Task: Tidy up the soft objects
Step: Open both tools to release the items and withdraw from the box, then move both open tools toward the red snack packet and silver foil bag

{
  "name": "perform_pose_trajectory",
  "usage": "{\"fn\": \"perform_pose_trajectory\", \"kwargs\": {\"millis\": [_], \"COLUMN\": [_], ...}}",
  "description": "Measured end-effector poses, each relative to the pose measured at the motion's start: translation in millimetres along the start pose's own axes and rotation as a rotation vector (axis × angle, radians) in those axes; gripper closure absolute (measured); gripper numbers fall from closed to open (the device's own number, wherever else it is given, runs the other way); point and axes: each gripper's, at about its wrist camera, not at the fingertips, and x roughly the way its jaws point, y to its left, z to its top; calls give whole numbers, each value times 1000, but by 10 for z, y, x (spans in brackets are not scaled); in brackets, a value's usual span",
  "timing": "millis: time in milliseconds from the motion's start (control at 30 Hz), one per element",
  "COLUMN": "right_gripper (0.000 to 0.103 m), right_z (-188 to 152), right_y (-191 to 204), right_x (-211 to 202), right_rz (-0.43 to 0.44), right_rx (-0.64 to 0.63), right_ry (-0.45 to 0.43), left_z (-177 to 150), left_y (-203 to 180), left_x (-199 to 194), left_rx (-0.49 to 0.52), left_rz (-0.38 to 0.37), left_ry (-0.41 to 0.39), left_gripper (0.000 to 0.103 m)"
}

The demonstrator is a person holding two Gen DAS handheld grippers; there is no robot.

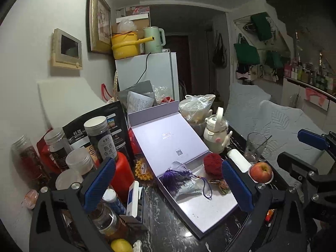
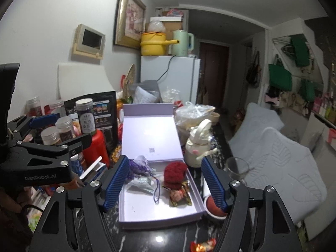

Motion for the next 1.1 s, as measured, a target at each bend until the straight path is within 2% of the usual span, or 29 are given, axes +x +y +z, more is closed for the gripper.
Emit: {"fn": "perform_pose_trajectory", "kwargs": {"millis": [333,500,633,867,1100], "right_gripper": [28,28,27,28,27], "right_z": [-258,-467,-651,-976,-1284], "right_y": [27,-2,-30,-193,-408], "right_x": [-621,-830,-978,-1156,-1262], "right_rz": [-44,-44,-63,-113,-157], "right_rx": [24,60,79,138,203], "right_ry": [-45,-32,-18,21,63], "left_z": [-251,-395,-526,-756,-895], "left_y": [-184,-297,-438,-773,-1068], "left_x": [-379,-536,-633,-692,-649], "left_rx": [34,45,67,120,157], "left_rz": [-87,-137,-210,-332,-407], "left_ry": [0,-1,-6,9,46], "left_gripper": [1,1,1,1,1]}}
